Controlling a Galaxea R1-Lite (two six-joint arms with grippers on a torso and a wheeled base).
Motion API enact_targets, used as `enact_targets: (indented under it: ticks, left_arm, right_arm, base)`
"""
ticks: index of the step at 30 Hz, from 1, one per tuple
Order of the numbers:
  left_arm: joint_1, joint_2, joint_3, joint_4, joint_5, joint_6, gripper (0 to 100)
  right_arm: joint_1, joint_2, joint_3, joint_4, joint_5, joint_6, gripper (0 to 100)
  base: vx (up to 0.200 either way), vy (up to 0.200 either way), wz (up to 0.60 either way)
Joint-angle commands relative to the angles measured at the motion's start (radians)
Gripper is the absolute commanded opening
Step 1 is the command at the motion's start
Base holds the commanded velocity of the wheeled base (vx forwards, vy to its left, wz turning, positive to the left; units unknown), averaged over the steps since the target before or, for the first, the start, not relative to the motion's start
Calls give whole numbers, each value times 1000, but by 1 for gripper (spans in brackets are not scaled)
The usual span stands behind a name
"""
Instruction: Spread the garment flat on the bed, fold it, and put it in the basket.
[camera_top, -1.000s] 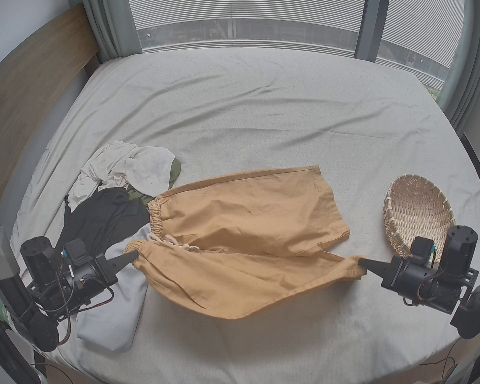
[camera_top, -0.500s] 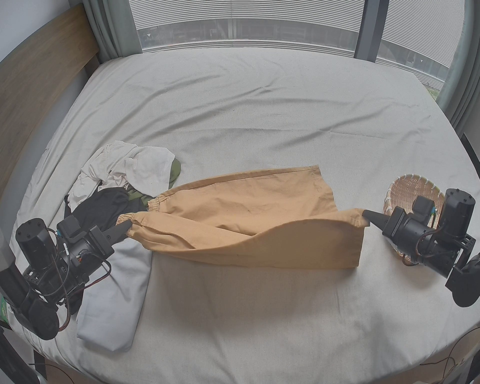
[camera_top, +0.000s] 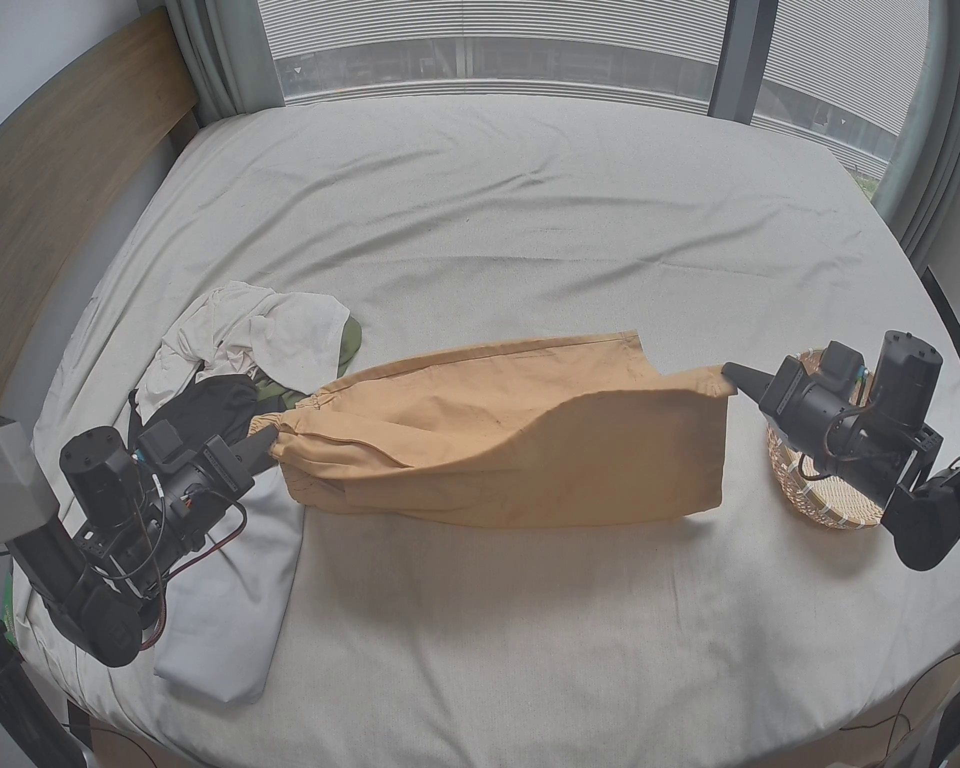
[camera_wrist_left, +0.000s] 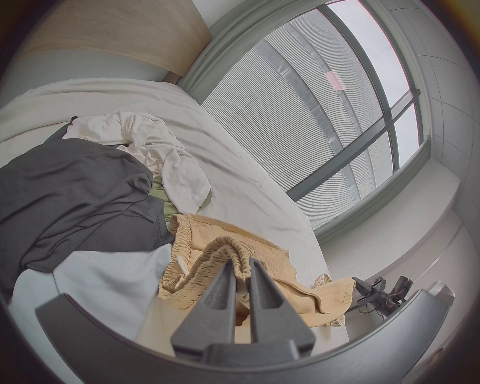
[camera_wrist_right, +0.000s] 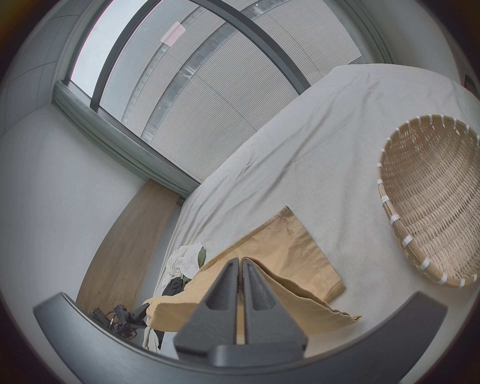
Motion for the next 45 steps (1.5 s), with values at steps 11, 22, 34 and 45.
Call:
enact_targets:
  ticks: [11, 22, 34, 45]
  left_arm:
    - [1, 45, -15, -1, 10, -3, 0]
    - [-4, 45, -13, -1, 10, 2, 0]
    - [-6, 42, -10, -1, 10, 8, 0]
    - [-19, 43, -13, -1, 11, 9, 0]
  right_arm:
    - [-3, 2, -114, 52, 13, -2, 0]
    - [-41, 108, -118, 67, 20, -2, 0]
    - [-70, 154, -121, 101, 23, 101, 100]
    - [-26, 191, -126, 110, 40, 161, 100]
  base:
    - [0, 0, 0]
    - [0, 0, 0]
    - [0, 0, 0]
    - [0, 0, 0]
